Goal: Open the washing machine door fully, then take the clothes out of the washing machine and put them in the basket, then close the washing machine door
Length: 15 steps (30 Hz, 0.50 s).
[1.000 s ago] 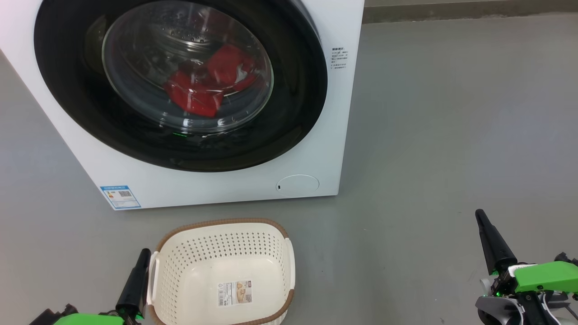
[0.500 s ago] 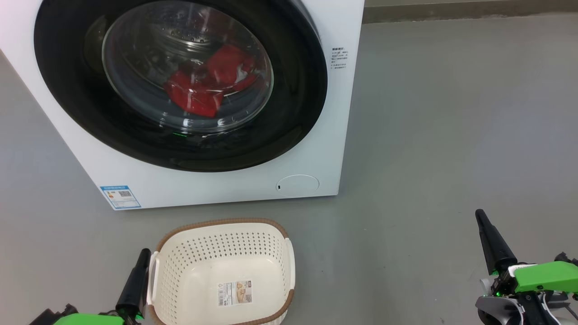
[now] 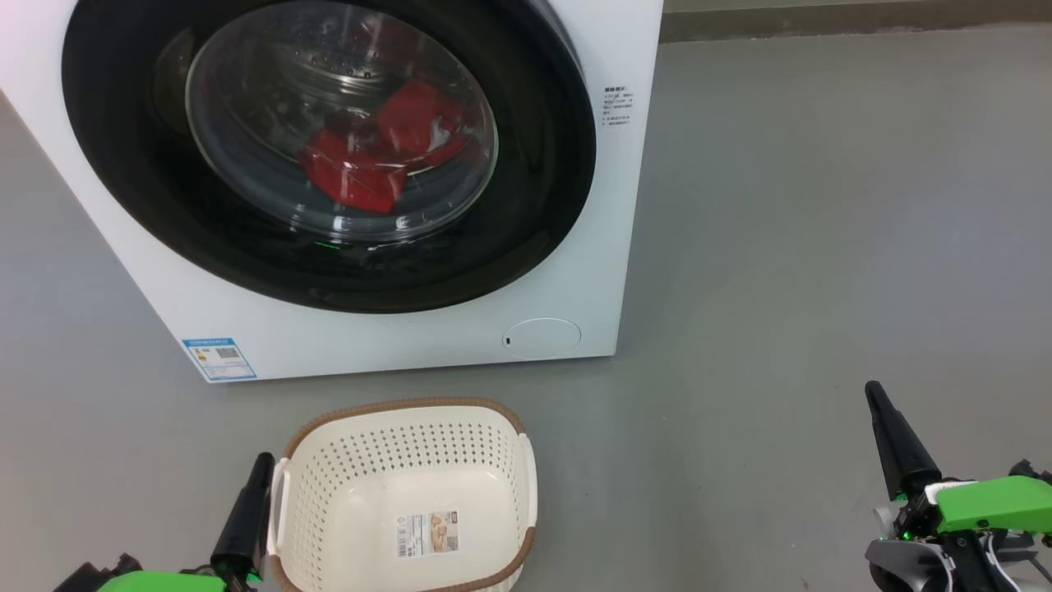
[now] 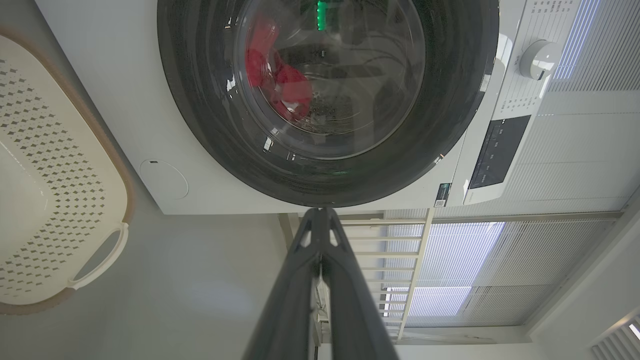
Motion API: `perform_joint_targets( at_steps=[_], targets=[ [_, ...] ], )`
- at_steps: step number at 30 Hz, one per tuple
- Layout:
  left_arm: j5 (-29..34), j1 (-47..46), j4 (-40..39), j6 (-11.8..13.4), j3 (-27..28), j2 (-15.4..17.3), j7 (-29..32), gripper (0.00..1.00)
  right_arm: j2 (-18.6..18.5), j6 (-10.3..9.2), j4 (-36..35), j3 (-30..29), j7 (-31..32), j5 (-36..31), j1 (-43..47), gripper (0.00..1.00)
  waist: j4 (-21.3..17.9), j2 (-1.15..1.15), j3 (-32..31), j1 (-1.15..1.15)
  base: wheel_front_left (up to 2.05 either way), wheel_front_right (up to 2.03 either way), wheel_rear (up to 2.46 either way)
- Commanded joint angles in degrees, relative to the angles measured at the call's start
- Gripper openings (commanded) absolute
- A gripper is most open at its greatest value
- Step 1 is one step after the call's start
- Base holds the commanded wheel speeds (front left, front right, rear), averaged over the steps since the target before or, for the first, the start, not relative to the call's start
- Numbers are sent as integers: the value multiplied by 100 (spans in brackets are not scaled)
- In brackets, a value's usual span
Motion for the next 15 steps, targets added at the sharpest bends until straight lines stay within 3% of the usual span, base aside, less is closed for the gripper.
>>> perform_joint_targets(
  at_steps=[1, 15],
  targets=[
    [-42, -238, -121, -42, 195, 103, 33, 0, -45, -3, -147, 100, 32, 1, -238, 0, 0, 0, 0, 0, 0, 0, 0],
    [-42, -238, -121, -42, 195, 103, 33, 0, -45, -3, -147, 100, 32, 1, -238, 0, 0, 0, 0, 0, 0, 0, 0]
  ],
)
